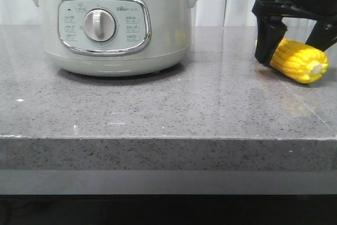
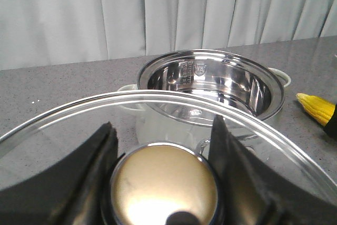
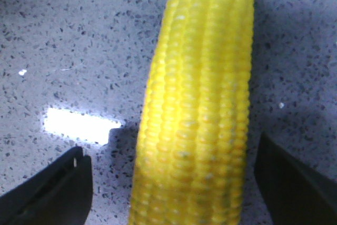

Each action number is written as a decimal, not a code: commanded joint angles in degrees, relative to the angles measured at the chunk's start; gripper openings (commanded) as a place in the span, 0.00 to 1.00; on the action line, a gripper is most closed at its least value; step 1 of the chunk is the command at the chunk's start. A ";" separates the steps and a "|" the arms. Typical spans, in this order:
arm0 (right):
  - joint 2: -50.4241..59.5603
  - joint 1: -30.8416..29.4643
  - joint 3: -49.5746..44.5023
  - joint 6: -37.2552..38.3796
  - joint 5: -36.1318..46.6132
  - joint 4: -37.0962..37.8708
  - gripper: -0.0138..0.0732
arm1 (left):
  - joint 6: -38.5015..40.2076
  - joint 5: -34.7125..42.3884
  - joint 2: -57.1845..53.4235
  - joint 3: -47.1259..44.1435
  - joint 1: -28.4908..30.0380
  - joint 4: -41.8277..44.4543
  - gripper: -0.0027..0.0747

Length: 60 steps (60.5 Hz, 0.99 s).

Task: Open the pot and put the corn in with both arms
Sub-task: 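Lower the right gripper onto the yellow corn cob and grasp it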

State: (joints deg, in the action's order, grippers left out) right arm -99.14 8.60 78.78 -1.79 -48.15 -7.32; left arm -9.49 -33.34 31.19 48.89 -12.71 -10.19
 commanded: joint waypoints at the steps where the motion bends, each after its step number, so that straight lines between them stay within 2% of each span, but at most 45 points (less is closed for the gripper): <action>1: 1.95 0.09 1.98 -0.79 1.15 0.34 0.89 | 0.29 8.39 -0.06 2.19 0.17 -1.06 0.21; 11: 1.39 0.09 1.98 -0.79 -0.62 0.34 0.86 | 0.29 8.39 -0.06 2.19 0.17 -1.06 0.21; 22: 1.38 0.09 1.98 -0.79 -1.31 0.34 0.57 | 0.29 8.39 -0.06 2.19 0.17 -1.06 0.21; 25: 1.44 0.09 1.98 -0.79 -1.50 0.29 0.54 | 0.29 8.39 -0.06 2.19 0.17 -1.06 0.21; 40: 2.94 0.09 1.98 -0.79 -3.34 0.29 0.54 | 0.29 8.39 -0.06 2.19 0.17 -1.06 0.21; 60: 10.76 0.09 1.98 -0.79 -5.95 -1.17 0.54 | 0.29 8.39 -0.06 2.19 0.17 -1.06 0.21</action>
State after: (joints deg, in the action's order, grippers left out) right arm -93.24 8.70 78.85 -1.84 -55.26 -7.18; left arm -9.49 -33.34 31.19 48.89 -12.71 -10.19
